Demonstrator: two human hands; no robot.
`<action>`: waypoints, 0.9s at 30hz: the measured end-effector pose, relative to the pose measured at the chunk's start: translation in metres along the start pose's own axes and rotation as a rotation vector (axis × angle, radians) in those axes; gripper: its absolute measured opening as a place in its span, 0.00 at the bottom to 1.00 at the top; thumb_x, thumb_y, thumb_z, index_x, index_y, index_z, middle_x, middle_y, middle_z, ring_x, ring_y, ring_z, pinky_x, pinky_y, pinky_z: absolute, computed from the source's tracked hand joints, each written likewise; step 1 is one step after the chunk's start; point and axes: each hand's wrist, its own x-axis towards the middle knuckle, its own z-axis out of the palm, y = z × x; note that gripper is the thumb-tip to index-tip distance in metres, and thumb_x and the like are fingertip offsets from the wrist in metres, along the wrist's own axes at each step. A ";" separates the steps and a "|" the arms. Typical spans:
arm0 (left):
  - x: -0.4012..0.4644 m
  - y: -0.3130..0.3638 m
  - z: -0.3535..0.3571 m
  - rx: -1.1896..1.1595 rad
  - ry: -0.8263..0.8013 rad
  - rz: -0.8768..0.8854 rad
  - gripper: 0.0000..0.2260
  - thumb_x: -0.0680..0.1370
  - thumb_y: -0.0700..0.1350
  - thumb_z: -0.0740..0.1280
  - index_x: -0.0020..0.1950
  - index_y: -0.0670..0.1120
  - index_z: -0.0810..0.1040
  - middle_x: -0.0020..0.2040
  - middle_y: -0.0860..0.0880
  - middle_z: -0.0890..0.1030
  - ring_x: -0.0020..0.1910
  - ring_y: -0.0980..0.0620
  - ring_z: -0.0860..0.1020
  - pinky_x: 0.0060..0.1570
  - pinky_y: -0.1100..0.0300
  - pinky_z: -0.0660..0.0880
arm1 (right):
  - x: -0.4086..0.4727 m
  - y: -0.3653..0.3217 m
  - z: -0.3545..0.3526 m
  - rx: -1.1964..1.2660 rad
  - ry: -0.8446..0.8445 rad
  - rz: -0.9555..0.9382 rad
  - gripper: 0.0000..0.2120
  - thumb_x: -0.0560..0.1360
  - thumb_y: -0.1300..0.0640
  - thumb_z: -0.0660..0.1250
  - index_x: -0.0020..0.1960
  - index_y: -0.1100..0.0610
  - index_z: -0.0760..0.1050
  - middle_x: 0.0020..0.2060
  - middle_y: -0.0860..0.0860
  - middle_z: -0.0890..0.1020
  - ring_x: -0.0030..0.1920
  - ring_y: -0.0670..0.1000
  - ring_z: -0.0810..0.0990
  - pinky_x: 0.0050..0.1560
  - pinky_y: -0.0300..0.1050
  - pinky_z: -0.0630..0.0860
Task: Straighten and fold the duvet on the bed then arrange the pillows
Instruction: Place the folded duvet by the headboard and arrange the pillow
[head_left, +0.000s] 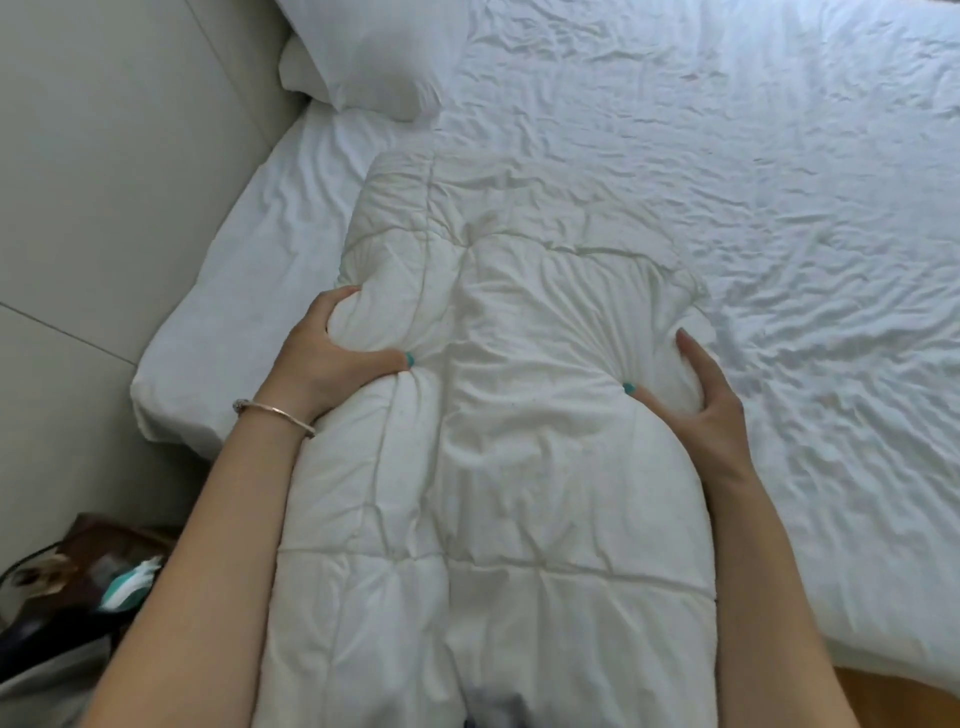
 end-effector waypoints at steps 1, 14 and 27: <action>0.007 -0.005 -0.007 0.003 0.004 -0.013 0.36 0.65 0.46 0.80 0.69 0.54 0.68 0.60 0.56 0.71 0.58 0.55 0.71 0.55 0.63 0.66 | 0.005 -0.004 0.011 -0.011 -0.011 -0.007 0.38 0.66 0.47 0.78 0.71 0.35 0.65 0.69 0.40 0.67 0.67 0.43 0.68 0.70 0.49 0.66; 0.196 -0.066 -0.156 0.019 0.070 -0.063 0.35 0.70 0.44 0.77 0.73 0.51 0.66 0.68 0.51 0.71 0.63 0.53 0.70 0.57 0.64 0.65 | 0.120 -0.106 0.233 -0.145 -0.091 -0.117 0.39 0.64 0.41 0.76 0.72 0.41 0.66 0.70 0.43 0.71 0.72 0.45 0.65 0.74 0.50 0.62; 0.401 -0.105 -0.267 -0.027 0.030 -0.068 0.39 0.66 0.50 0.74 0.74 0.61 0.63 0.70 0.55 0.69 0.65 0.55 0.69 0.61 0.64 0.66 | 0.188 -0.174 0.415 -0.149 0.073 -0.031 0.36 0.66 0.36 0.72 0.71 0.37 0.65 0.67 0.44 0.71 0.68 0.43 0.67 0.64 0.36 0.62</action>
